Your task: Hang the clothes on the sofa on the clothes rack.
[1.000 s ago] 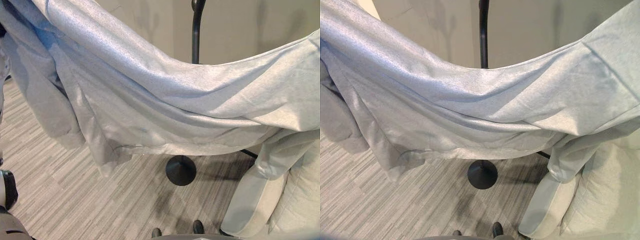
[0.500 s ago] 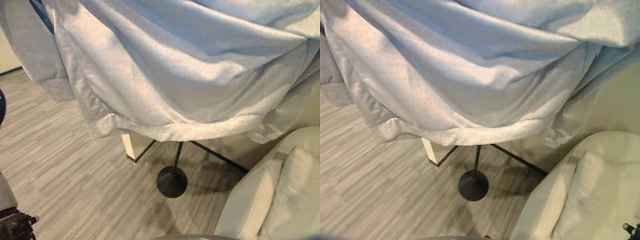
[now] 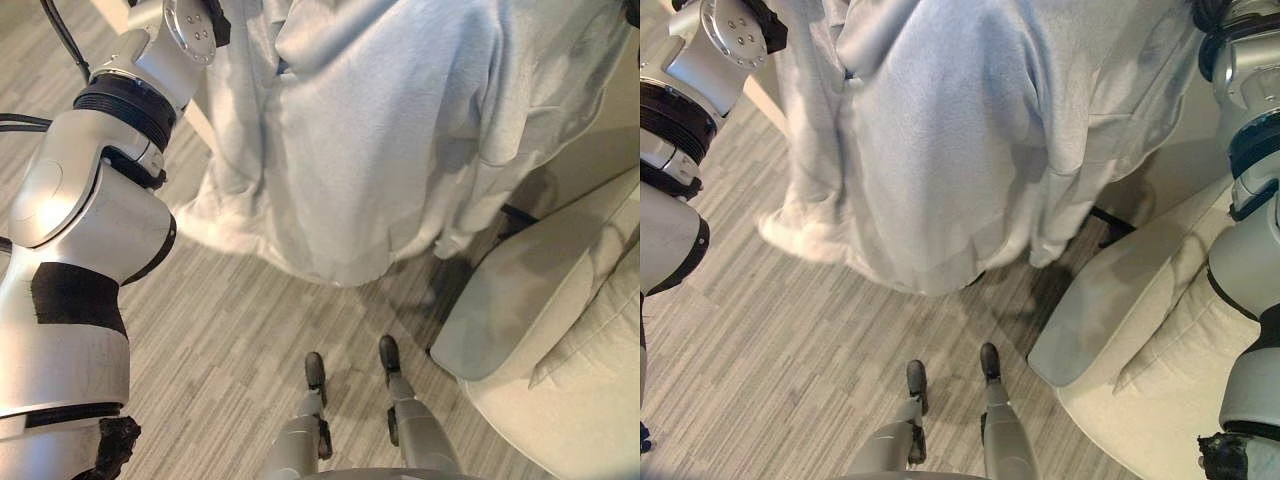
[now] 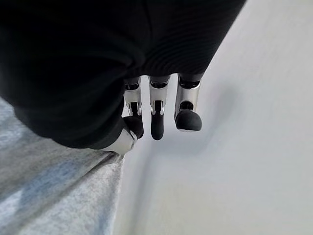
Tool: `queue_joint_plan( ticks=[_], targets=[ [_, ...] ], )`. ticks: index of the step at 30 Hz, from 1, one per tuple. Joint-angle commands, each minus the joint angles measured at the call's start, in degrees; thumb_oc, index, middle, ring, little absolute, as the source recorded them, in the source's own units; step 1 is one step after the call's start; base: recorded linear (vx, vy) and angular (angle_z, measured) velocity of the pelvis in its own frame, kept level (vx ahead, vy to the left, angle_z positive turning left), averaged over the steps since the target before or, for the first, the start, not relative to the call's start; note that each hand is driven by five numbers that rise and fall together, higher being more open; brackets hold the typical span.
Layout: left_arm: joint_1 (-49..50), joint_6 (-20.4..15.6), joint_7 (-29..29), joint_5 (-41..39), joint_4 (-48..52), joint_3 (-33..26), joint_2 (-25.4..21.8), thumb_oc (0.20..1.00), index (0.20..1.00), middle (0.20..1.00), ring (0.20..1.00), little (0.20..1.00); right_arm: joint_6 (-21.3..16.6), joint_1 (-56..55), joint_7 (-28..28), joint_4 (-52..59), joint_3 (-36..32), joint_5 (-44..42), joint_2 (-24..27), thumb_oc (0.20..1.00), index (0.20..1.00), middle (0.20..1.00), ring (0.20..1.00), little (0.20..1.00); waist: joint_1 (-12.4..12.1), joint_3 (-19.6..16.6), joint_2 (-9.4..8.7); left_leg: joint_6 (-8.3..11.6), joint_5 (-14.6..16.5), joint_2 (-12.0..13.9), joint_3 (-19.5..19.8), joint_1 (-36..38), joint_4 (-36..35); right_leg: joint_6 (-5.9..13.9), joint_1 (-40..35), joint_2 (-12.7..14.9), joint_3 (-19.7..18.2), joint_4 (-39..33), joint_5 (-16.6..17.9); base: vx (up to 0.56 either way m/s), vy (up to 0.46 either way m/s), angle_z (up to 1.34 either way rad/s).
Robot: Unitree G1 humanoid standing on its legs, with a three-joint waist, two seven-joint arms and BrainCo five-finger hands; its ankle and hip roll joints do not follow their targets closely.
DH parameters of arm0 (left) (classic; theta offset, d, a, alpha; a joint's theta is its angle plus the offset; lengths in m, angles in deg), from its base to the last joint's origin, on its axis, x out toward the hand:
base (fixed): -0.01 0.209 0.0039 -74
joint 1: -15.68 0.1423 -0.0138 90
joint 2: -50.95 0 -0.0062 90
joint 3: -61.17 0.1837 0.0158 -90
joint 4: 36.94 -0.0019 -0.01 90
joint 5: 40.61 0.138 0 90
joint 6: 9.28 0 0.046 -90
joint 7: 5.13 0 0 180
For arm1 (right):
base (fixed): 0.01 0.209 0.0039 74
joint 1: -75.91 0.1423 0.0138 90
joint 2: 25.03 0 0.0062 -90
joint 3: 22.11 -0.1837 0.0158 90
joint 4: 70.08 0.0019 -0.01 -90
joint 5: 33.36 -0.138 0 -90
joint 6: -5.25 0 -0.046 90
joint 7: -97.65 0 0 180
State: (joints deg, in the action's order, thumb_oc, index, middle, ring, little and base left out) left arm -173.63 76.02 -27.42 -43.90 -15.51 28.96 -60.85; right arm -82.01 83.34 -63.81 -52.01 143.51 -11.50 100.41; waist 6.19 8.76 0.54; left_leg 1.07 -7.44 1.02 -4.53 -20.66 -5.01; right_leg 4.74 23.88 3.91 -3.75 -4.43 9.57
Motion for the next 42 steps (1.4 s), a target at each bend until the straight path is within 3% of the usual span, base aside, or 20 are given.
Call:
queue_joint_plan(
  ticks=[1,6,10,13,15,16,19,20,22,23,25,28,30,31,32,33,34,35,36,42],
  targets=[
    [-12.4,-1.5,-2.0,1.3,-5.1,0.4,-4.3,0.2,0.2,0.2,0.2,0.2,1.6,11.8,2.5,-8.7,0.8,0.2,2.1,0.2,0.2,0.2,0.2,0.2,-1.3,1.6,0.32,4.75,1.8,1.3,1.6,3.7,0.0,5.93,-4.8,0.6,-1.3,-0.6,-1.7,-0.01,-0.007,0.04],
    [-11.5,-1.5,-2.6,0.8,-4.5,-0.1,-6.1,0.2,0.2,0.2,0.2,0.2,1.1,11.2,3.3,-7.0,0.0,-1.2,3.2,0.2,0.2,0.2,0.2,0.2,-1.0,2.1,1.1,4.73,1.6,0.9,2.2,3.2,0.0,5.93,-4.3,0.7,-1.7,-0.6,-1.6,0.02,-0.01,-0.16],
    [-6.5,-2.4,-6.5,-2.7,1.4,-5.9,-11.2,0.2,0.2,0.2,0.2,0.2,0.0,8.4,6.6,2.3,-4.7,-5.7,7.3,0.2,0.2,0.2,0.2,0.2,-0.1,3.1,1.52,4.49,1.6,0.6,3.3,2.0,0.0,6.04,-2.6,0.2,-5.4,0.4,-0.9,0.04,0.009,0.06],
    [-1.1,-2.7,-8.9,-2.9,7.5,-10.1,-14.7,0.2,0.2,0.2,0.2,0.2,-0.1,3.4,8.3,10.2,-8.4,-5.1,11.4,0.2,0.2,0.2,0.2,0.2,-0.4,3.3,1.62,4.27,1.9,0.6,3.5,1.7,0.0,5.77,-2.6,0.1,-5.5,0.6,-1.9,0.03,-0.006,0.51],
    [3.2,-2.9,-10.8,-2.4,12.5,-13.9,-16.9,0.2,0.2,0.2,0.2,0.2,-0.9,-2.1,10.0,19.2,-15.1,-5.9,14.4,0.2,0.2,0.2,0.2,0.2,-0.4,3.7,1.84,4.06,2.0,0.6,4.1,1.4,0.0,5.67,-2.8,0.2,-5.2,0.5,-2.2,0.04,-0.022,-0.13],
    [9.0,-3.5,-12.1,-2.6,16.9,-19.0,-18.8,0.2,0.2,0.2,0.2,0.2,-2.6,-10.9,11.6,27.5,-23.9,-6.6,16.4,0.2,0.2,0.2,0.2,0.2,-0.4,4.7,2.32,3.61,2.2,0.4,4.7,1.2,0.0,5.54,-2.8,0.1,-5.3,0.4,-2.5,0.0,0.0,0.0],
    [14.6,-3.9,-13.0,-2.5,20.7,-23.1,-19.3,0.2,0.2,0.2,0.2,0.2,-3.4,-22.1,13.2,34.0,-34.4,-6.2,17.0,0.2,0.2,0.2,0.2,0.2,-0.5,4.6,1.85,3.24,2.6,0.3,5.3,1.3,0.0,5.43,-2.9,0.1,-5.0,0.3,-2.7,0.0,-0.014,0.04],
    [18.2,-4.8,-13.0,-3.6,21.7,-26.7,-19.2,0.2,0.2,0.2,0.2,0.2,-5.8,-29.2,13.8,36.7,-40.8,-8.2,15.0,0.2,0.2,0.2,0.2,0.2,-0.4,5.3,2.25,3.07,2.9,0.5,5.1,1.2,0.0,5.41,-2.9,0.3,-4.7,0.1,-3.2,0.0,0.008,-0.04],
    [21.4,-5.1,-13.3,-4.4,23.5,-28.9,-19.0,0.2,0.2,0.2,0.2,0.2,-6.8,-35.7,14.1,39.4,-46.1,-9.2,12.9,0.2,0.2,0.2,0.2,0.2,-0.7,5.4,1.9,3.0,3.0,0.4,5.0,1.2,0.0,5.36,-2.9,0.3,-4.4,0.0,-3.2,0.0,0.002,-0.12],
    [27.0,-5.4,-13.1,-4.6,27.2,-32.3,-18.6,0.2,0.2,0.2,0.2,0.2,-8.0,-46.1,13.2,44.1,-52.0,-8.2,10.2,0.2,0.2,0.2,0.2,0.2,-0.9,5.5,1.46,2.75,3.4,0.5,4.8,1.4,0.0,5.37,-3.1,0.2,-4.1,-0.2,-3.6,0.0,0.001,-0.12],
    [33.1,-5.4,-13.0,-4.4,30.2,-35.8,-17.4,0.2,0.2,0.2,0.2,0.2,-8.9,-53.9,12.3,47.7,-56.5,-7.2,6.8,0.2,0.2,0.2,0.2,0.2,-1.0,5.7,1.17,2.55,3.6,0.5,4.4,1.9,0.0,5.42,-3.3,0.2,-3.9,-0.3,-3.6,0.0,0.01,-0.06],
    [37.3,-5.4,-12.9,-3.1,32.1,-37.8,-15.5,0.2,0.2,0.2,0.2,0.2,-9.2,-59.2,12.0,48.8,-59.1,-6.1,3.0,0.2,0.2,0.2,0.2,0.2,-1.2,5.5,0.82,2.4,3.8,0.5,4.2,2.3,0.0,5.44,-3.8,0.3,-3.8,-0.3,-3.7,0.0,0.0,-0.01],
    [42.8,-6.0,-12.1,-5.1,35.3,-39.9,-8.5,0.2,0.2,0.2,0.2,0.2,-9.6,-64.7,12.1,48.9,-59.8,-6.5,-5.4,0.2,0.2,0.2,0.2,0.2,-1.2,6.1,0.86,2.14,4.0,0.6,4.2,2.9,0.0,5.37,-4.2,0.6,-3.6,-0.2,-3.9,0.0,0.0,0.0],
    [43.1,-5.9,-12.0,-5.1,35.5,-40.0,-8.5,0.2,0.2,0.2,0.2,0.2,-9.6,-64.8,12.2,49.0,-59.8,-6.4,-5.4,0.2,0.2,0.2,0.2,0.2,-1.2,6.0,0.89,2.14,4.0,0.6,4.2,2.9,0.0,5.37,-4.3,0.6,-3.6,-0.2,-3.9,0.0,0.0,0.0],
    [44.3,-6.7,-10.8,-5.7,37.4,-40.0,-7.1,0.918,0.918,0.918,0.918,0.918,-9.3,-64.9,12.3,48.5,-59.4,-6.1,-6.8,0.2,0.2,0.2,0.2,0.2,-1.3,6.1,0.88,2.08,4.0,0.5,4.2,3.1,0.0,5.35,-4.4,0.6,-3.6,-0.3,-4.0,0.0,0.0,0.0],
    [45.0,-6.8,-10.4,-5.7,38.2,-40.1,-5.9,0.918,0.918,0.918,0.918,0.918,-9.4,-65.2,12.2,48.7,-59.3,-6.3,-8.3,0.2,0.2,0.2,0.2,0.2,-1.3,6.2,0.86,2.09,4.1,0.5,4.2,3.1,0.0,5.29,-4.4,0.6,-3.5,-0.2,-4.0,0.0,0.0,0.0],
    [45.7,-6.7,-10.3,-6.2,38.9,-40.1,-4.8,1.0,1.0,1.0,1.0,1.0,-9.4,-65.2,12.1,49.2,-59.0,-6.5,-9.2,0.388,0.388,0.388,0.388,0.388,-1.2,6.1,0.81,2.11,4.1,0.5,4.1,3.2,0.0,5.26,-4.5,0.5,-3.5,-0.2,-4.0,0.0,0.0,0.0],
    [45.7,-6.7,-10.3,-6.2,38.9,-40.1,-4.8,1.0,1.0,1.0,1.0,1.0,-9.4,-65.2,12.1,49.2,-59.0,-6.5,-9.2,0.583,0.583,0.583,0.583,0.583,-1.2,6.1,0.82,2.11,4.1,0.5,4.1,3.3,0.0,5.26,-4.5,0.5,-3.5,-0.2,-4.0,-0.06,0.001,0.0],
    [46.7,-7.1,-9.2,-7.4,40.4,-39.9,-1.6,1.0,1.0,1.0,1.0,1.0,-9.8,-65.0,12.6,50.0,-59.3,-7.6,-11.8,1.0,1.0,1.0,1.0,1.0,-1.3,6.1,0.59,2.15,4.1,0.6,3.9,3.5,0.0,5.21,-4.7,0.5,-3.5,-0.2,-4.1,-0.08,0.007,-0.01],
    [48.4,-8.6,-6.3,-13.5,41.9,-41.6,1.2,1.0,1.0,1.0,1.0,1.0,-9.8,-64.2,12.4,52.4,-60.7,-8.6,-11.4,1.0,1.0,1.0,1.0,1.0,-1.1,6.4,-0.02,2.33,3.9,0.7,3.3,4.3,0.0,5.12,-5.5,0.4,-2.8,-0.2,-3.7,-0.08,-0.003,-0.03]
  ],
)
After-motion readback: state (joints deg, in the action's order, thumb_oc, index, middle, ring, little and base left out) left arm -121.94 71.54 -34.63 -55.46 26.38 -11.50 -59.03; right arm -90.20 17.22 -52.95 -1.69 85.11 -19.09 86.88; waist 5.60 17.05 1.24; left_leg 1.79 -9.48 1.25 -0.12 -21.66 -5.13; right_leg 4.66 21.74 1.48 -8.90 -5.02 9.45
